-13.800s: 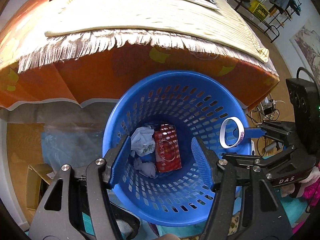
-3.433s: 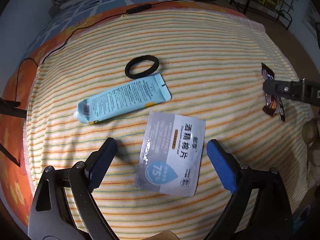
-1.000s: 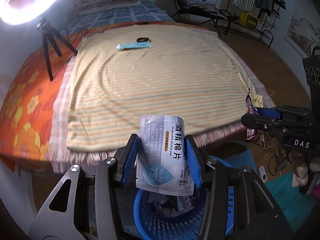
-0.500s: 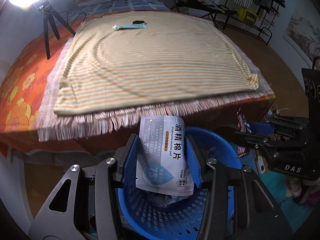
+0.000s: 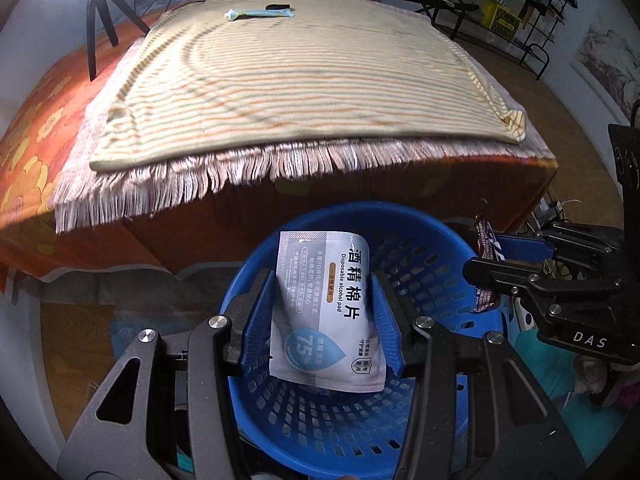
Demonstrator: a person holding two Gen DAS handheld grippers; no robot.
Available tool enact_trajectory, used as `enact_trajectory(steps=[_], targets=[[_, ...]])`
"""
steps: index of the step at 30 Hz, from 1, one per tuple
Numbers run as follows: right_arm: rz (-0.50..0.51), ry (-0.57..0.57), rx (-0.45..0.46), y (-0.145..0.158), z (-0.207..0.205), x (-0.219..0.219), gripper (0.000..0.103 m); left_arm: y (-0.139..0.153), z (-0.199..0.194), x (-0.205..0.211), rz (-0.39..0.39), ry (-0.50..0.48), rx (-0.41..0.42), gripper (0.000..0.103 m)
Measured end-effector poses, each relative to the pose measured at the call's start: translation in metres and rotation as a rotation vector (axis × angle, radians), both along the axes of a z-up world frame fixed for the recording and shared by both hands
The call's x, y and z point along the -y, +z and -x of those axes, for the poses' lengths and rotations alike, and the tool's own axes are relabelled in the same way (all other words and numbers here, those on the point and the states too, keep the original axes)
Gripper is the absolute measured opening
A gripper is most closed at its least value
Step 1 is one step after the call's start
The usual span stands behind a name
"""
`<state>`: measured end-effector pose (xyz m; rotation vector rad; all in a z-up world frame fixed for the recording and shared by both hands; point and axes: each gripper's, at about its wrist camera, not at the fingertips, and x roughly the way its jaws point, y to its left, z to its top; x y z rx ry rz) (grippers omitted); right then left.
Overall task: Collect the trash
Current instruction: 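Open the left tool to drop the packet while the right tool drops the Snickers, then move both tools back up over the blanket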
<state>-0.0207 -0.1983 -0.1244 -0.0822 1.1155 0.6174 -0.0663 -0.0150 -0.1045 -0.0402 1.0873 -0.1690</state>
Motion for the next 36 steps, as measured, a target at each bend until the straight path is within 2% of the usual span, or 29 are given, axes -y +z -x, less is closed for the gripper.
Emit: enact_trajectory(steps=[4, 10, 13, 16, 27, 30, 36], targets=[[0.005, 0.001, -0.01, -0.004, 0.0, -0.001, 0.036, -0.003, 0.001, 0.0, -0.006, 0.002, -0.001, 0.057], [0.011, 0.003, -0.031, -0.01, -0.001, -0.003, 0.045, -0.006, 0.001, 0.0, -0.013, 0.009, -0.006, 0.061], [0.012, 0.004, -0.037, -0.013, 0.0, -0.003, 0.056, -0.006, 0.001, 0.001, -0.019, 0.012, -0.002, 0.069], [0.014, 0.003, -0.04, -0.013, 0.0, -0.003, 0.057, -0.006, 0.001, 0.001, -0.02, 0.016, -0.003, 0.069], [0.029, -0.027, -0.033, -0.013, -0.002, 0.002, 0.084, -0.009, 0.001, -0.002, -0.028, 0.029, -0.012, 0.07], [0.035, -0.036, -0.03, -0.012, -0.002, 0.003, 0.086, -0.008, 0.001, -0.003, -0.029, 0.034, -0.006, 0.077], [0.052, -0.05, -0.028, -0.012, -0.004, 0.003, 0.09, -0.008, 0.001, -0.004, -0.036, 0.041, -0.002, 0.078]])
